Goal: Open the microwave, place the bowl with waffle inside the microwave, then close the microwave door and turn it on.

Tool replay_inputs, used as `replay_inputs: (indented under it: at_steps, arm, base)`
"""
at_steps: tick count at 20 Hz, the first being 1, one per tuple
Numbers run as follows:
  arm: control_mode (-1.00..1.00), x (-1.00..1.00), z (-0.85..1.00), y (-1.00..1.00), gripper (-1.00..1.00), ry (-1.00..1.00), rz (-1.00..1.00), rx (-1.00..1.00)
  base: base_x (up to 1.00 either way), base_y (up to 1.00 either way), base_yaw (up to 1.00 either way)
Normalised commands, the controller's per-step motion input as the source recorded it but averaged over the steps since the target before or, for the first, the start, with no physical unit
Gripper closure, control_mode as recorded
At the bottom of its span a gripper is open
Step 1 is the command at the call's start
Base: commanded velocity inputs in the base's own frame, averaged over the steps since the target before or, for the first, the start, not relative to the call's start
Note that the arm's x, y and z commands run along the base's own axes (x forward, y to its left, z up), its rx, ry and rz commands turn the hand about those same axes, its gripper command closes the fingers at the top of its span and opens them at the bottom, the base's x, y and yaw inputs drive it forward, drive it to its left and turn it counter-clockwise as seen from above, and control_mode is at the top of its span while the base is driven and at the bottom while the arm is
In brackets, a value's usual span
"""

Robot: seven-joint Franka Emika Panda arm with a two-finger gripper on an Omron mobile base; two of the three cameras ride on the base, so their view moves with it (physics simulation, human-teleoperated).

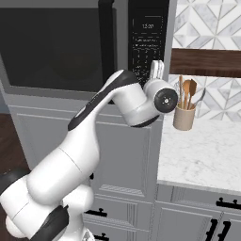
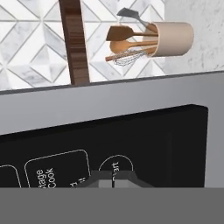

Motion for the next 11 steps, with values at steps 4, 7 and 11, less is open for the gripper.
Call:
replay_inputs:
  at_steps: [4, 7, 11]
  arm:
    - [-1.00, 0.05, -0.18, -0.15, 1.00, 0.00, 0.01, 0.00]
    - [-1.00, 0.20, -0.13, 0.00, 1.00, 0.00, 0.00, 0.00]
    - [-1.00, 0.15, -0.07, 0.00, 1.00, -0.01, 0.00, 0.00]
  base:
    - [0.00, 0.00, 0.00]
    - [0.00, 0.00, 0.00]
    - [0.00, 0.00, 0.00]
